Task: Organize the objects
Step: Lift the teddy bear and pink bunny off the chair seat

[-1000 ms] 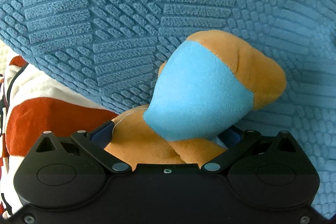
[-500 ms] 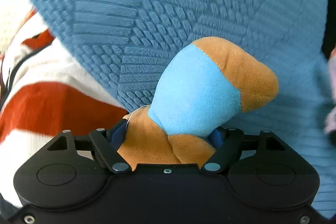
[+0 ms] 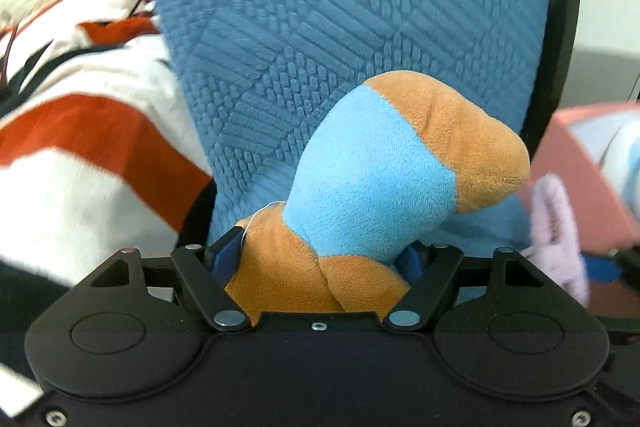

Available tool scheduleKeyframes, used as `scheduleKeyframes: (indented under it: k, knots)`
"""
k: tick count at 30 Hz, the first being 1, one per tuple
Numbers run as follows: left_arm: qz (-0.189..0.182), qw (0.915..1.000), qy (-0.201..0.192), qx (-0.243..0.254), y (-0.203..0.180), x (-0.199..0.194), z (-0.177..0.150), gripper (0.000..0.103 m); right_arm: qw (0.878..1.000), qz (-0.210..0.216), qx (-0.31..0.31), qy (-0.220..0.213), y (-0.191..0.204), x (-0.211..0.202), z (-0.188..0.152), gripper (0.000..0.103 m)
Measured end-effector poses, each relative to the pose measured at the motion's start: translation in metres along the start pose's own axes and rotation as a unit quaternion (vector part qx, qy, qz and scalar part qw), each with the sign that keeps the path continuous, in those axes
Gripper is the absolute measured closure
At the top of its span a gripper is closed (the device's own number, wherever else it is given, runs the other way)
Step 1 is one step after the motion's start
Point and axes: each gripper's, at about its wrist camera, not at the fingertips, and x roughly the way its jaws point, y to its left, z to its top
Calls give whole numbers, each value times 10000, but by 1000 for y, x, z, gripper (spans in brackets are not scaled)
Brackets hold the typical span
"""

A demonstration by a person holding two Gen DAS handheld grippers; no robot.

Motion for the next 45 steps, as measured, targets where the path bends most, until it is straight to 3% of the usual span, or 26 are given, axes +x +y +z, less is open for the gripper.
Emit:
scheduleKeyframes:
  k: [4,8,14,16,32,39,45]
  knots:
    - [-356,9976,-63,-597,8,-41,-8,27,9998,-13,-105,-142,7,-18,-9,52]
    - [-824,9889,-108,-1228,16,-73,-22,27,9995,-62,-203,-238,10,-33,-19,52]
    - [-1555,9670,155,-2015,26,-75,-39,25,9998,-33,-120,-151,12,-40,-32,52]
    - [-1680,9640,281,-2041,25,-69,-45,25,9998,-38,-144,-107,13,-37,-33,52]
    - [-908,9758,813,-1814,42,-2,-44,18,9996,20,-176,218,17,-2,-34,52]
    - [-978,9758,931,-1721,48,5,-45,5,9995,-5,-79,289,10,5,-33,52]
    - [-1063,9742,982,-1732,50,8,-49,1,9996,-22,-21,285,10,6,-31,52]
